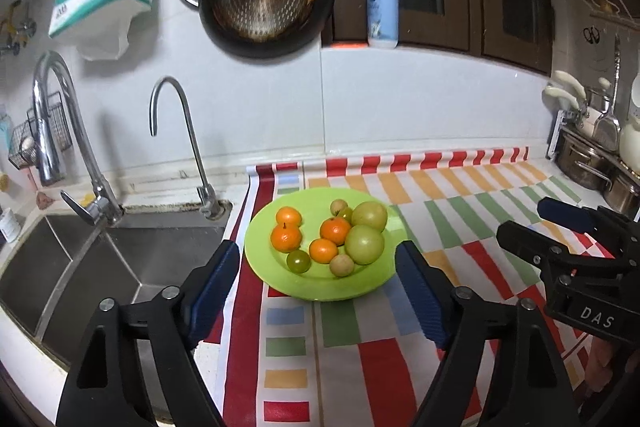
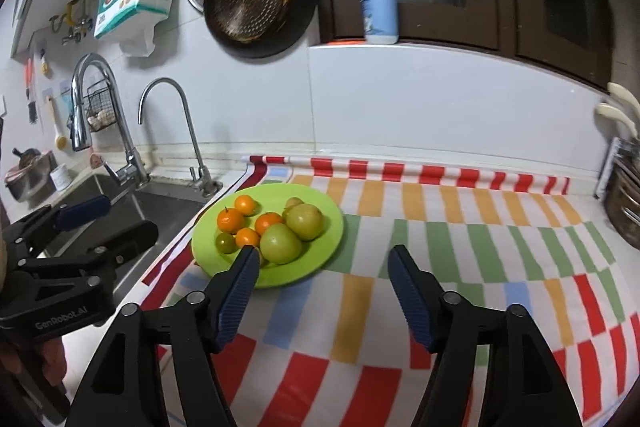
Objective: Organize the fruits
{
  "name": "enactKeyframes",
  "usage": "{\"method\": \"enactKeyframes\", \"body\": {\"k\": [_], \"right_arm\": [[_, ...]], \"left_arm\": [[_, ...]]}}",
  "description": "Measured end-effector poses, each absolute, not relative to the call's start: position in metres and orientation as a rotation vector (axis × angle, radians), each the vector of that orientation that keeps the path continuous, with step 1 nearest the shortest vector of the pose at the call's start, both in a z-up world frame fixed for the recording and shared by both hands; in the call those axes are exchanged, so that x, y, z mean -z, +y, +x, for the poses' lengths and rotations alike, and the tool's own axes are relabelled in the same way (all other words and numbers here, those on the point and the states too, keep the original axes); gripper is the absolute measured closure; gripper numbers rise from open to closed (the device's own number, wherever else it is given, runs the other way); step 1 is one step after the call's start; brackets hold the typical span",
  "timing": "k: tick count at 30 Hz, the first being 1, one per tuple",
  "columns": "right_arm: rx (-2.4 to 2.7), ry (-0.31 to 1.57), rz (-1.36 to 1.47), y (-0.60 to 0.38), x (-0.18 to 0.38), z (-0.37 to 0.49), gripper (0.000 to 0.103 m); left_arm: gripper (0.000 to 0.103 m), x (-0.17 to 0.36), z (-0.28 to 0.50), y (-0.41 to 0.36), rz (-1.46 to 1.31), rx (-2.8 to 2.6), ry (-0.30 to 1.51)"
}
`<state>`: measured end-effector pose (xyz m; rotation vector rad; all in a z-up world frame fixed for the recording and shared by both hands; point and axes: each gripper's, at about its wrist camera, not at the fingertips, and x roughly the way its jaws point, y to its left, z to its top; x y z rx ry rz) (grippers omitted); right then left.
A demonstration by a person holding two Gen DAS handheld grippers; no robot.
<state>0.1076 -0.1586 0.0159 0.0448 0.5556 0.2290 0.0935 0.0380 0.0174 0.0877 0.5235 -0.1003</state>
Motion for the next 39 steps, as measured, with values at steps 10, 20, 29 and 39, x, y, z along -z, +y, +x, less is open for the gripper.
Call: {"method": "enactKeyframes", "body": {"k": [10, 20, 29, 39], "right_arm": [[-0.17, 0.525, 0.069, -0.183, -0.026, 0.067, 0.018], [-0.142, 0.502, 0.067, -0.198, -0.033, 0.037, 0.015], [-0.121, 0.501, 0.068, -0.203, -0.033, 0.023, 0.015], [-0.123, 0.502, 0.06, -0.204, -0.034, 0.02, 0.014]], "left_arm": [[0.008, -0.027, 0.056, 0.023, 0.09, 0.102, 0.477], [0.0, -0.029, 0.03, 0.015, 0.109, 0.097, 0.465], [0.0, -0.031, 0.017, 0.014, 0.113, 0.098, 0.454], [0.0, -0.031, 0.015, 0.014, 0.133, 0.088, 0.456]]}}
